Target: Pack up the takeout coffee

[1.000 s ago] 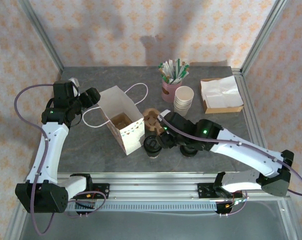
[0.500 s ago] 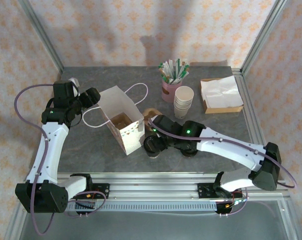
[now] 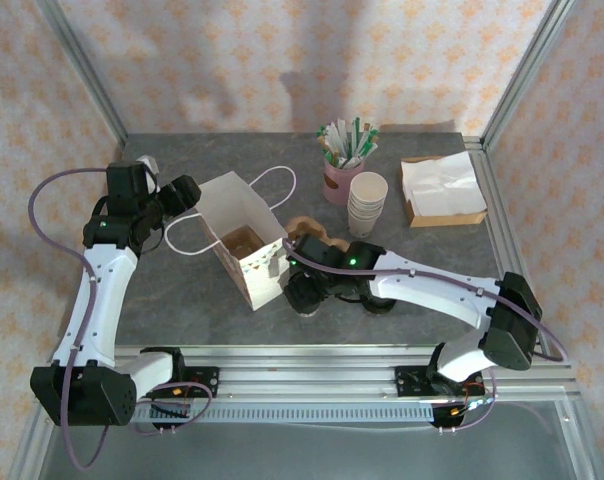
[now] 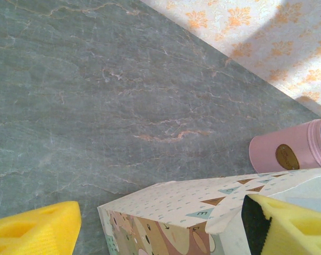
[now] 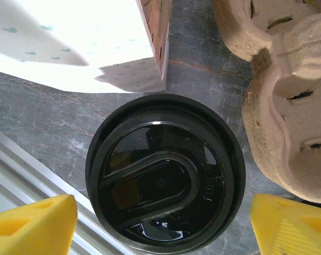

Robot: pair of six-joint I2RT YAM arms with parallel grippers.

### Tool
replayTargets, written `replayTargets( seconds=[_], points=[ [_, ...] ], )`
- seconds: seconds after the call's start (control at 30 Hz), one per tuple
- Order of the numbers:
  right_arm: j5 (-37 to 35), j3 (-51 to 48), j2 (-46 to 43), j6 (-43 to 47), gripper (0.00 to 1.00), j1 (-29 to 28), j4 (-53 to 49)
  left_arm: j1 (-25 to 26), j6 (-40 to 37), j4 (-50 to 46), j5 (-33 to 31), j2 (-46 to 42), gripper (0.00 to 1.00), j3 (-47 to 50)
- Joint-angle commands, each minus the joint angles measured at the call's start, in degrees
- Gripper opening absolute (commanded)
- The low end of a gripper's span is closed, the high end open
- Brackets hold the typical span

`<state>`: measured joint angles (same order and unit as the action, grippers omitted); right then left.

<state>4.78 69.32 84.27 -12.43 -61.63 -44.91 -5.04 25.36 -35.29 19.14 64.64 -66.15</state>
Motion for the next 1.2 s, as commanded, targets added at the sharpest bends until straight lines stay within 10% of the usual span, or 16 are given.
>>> replayTargets(
  seconds=[0.0, 1.17],
  points=[
    [-1.2, 1.2, 0.9, -0.5, 0.85, -0.2, 0.3, -0.4, -1.5, 0.4, 0.6, -0.8, 0.81, 0.7],
    [-0.8, 1.6, 5.9, -1.1, 0.75, -0.3, 0.4, -0.4, -1.6, 0.3, 0.8, -0.4, 0.81, 0.6]
  ],
)
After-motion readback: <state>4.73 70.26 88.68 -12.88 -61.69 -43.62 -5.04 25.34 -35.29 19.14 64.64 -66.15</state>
